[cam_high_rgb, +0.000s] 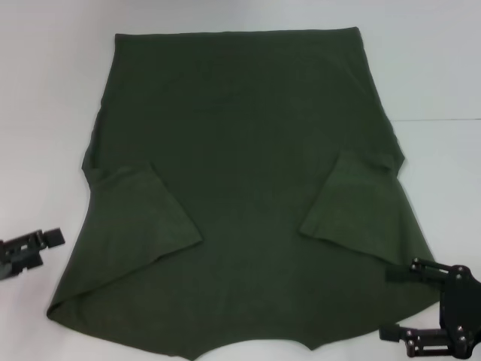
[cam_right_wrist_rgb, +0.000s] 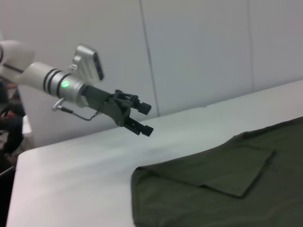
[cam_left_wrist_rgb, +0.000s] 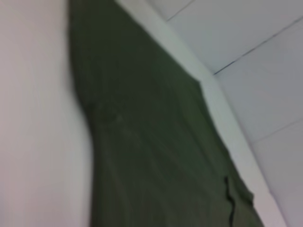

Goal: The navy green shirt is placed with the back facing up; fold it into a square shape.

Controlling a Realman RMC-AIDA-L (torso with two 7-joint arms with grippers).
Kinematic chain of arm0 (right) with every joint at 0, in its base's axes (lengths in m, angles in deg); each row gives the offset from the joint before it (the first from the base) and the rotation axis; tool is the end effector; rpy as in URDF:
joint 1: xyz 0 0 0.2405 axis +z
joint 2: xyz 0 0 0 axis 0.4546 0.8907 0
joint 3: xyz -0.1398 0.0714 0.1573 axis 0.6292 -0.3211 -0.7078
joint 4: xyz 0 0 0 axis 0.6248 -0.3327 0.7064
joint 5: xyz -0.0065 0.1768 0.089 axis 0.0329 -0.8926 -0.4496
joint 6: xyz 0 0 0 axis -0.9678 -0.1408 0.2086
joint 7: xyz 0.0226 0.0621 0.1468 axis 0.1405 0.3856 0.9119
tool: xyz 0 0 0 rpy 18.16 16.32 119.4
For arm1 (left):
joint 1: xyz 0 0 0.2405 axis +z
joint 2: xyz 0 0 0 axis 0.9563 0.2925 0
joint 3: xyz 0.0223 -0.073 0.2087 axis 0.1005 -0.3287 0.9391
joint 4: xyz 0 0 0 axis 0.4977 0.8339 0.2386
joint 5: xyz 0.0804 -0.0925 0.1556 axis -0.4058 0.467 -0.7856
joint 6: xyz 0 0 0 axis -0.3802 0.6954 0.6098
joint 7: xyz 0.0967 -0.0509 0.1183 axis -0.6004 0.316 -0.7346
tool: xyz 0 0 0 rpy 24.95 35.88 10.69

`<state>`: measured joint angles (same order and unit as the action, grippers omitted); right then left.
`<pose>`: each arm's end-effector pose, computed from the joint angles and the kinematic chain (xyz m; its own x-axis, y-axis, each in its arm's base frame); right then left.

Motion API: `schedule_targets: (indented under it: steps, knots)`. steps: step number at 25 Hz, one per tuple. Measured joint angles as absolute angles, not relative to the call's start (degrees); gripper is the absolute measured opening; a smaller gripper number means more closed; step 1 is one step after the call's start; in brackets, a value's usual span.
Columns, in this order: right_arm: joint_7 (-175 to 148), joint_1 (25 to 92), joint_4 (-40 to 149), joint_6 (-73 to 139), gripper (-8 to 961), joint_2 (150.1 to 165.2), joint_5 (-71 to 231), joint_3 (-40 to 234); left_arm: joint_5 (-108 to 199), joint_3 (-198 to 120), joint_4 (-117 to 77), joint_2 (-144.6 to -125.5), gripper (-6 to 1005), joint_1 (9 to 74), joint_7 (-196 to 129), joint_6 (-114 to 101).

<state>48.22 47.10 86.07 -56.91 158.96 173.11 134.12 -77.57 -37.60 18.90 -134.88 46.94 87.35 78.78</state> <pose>0.2608 0.2556 0.0220 0.8246 -0.2165 -0.5227 -0.3405 -0.9277 -0.1530 -0.3161 0.2843 0.0759 0.0318 0.7746 0.6317 0.9817 -0.1429 0.1258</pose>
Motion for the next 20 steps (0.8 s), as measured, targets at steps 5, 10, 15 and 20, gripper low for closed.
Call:
schedule_targets:
  steps: [5,10,15,20]
  knots:
    - [48.08,48.09,85.96,-58.8,931,158.49,174.88,133.91,-80.95,-37.71,18.99,-134.8,947,47.18,93.32,78.19]
    - [47.65,48.48,85.91,-59.72,931,157.97,174.91,133.91,-82.98,-37.75,18.93,-135.0,947,47.63,97.55,77.46]
    - [47.6,49.05,85.54,-59.88,930,157.64,174.93,134.12,-84.79,-37.82,18.36,-135.18,948,48.01,100.61,75.74]
    - [47.73,49.77,85.5,-60.02,930,157.5,175.53,134.27,-84.81,-37.89,17.35,-135.29,948,48.22,102.88,75.06]
